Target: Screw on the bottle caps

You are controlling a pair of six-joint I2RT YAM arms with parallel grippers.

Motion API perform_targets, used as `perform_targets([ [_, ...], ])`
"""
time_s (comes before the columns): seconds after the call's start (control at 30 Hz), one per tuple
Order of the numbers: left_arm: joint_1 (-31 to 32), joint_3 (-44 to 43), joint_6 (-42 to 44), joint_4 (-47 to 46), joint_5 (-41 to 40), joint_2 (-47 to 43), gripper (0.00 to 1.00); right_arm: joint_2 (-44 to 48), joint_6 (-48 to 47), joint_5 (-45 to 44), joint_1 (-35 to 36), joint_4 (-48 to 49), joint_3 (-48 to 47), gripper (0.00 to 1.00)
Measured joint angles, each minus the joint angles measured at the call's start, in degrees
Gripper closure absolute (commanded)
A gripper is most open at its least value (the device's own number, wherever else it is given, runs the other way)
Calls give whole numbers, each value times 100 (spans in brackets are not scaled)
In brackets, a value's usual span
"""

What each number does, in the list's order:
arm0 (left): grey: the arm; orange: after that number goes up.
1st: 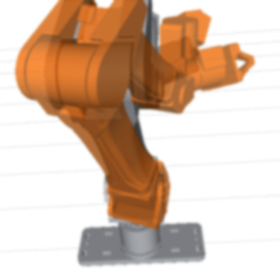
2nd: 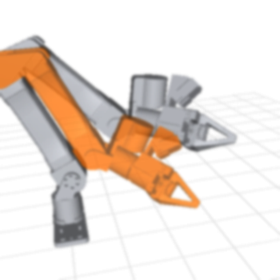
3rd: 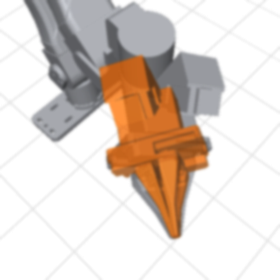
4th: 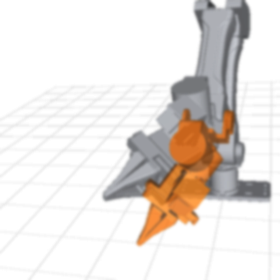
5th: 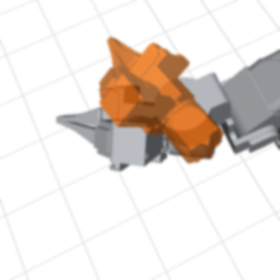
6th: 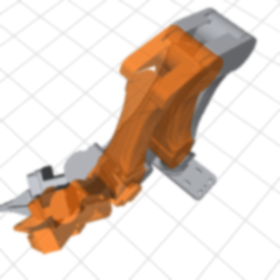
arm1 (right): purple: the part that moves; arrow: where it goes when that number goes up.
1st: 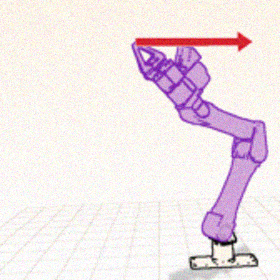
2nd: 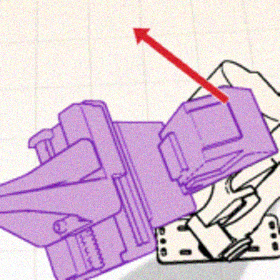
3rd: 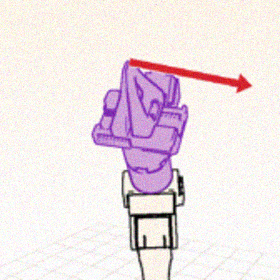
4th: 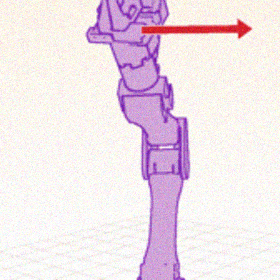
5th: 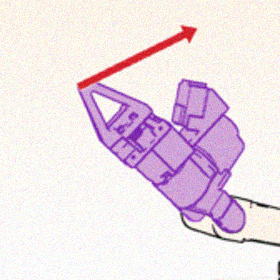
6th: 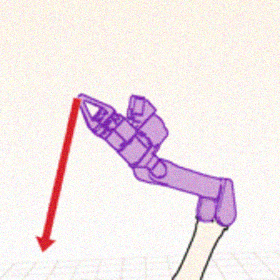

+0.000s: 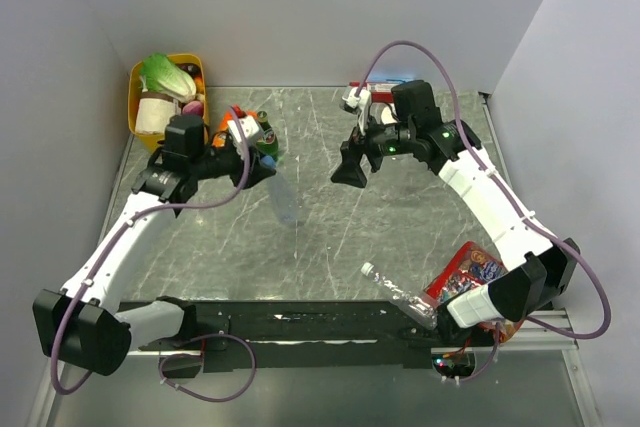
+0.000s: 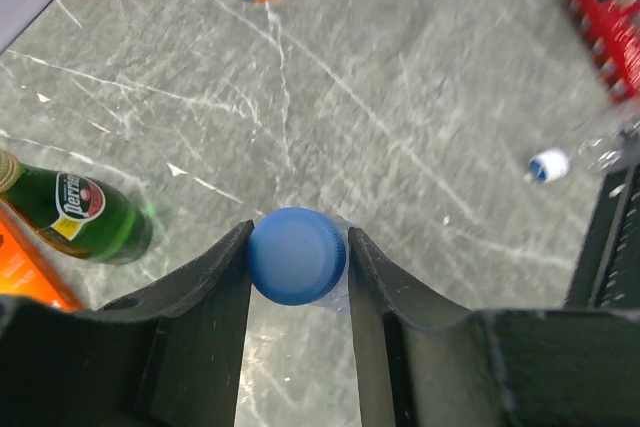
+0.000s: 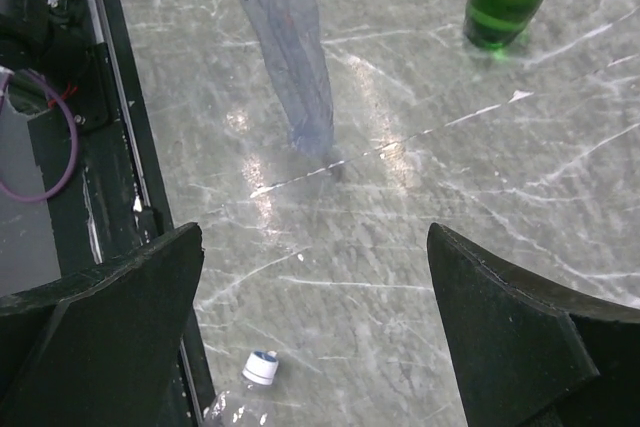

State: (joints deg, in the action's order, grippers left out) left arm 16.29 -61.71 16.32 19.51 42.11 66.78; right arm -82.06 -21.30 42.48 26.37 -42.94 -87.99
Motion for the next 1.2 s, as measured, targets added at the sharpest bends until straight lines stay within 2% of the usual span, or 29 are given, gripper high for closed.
perform_targets([
  [0.23,396,352,782,92,-828,-44,71,0,35,-90,0,33,133,1],
  [0.5,479,717,901,-83,-1215,-125,69,0,37,-138,0,79,264,1],
  [0.83,481,876,925,-136,-1239,-302,43,-4,44,-151,0,142,293,1],
  [1.2,479,876,929,-175,-1239,-299,36,-111,46,-153,0,144,293,1],
])
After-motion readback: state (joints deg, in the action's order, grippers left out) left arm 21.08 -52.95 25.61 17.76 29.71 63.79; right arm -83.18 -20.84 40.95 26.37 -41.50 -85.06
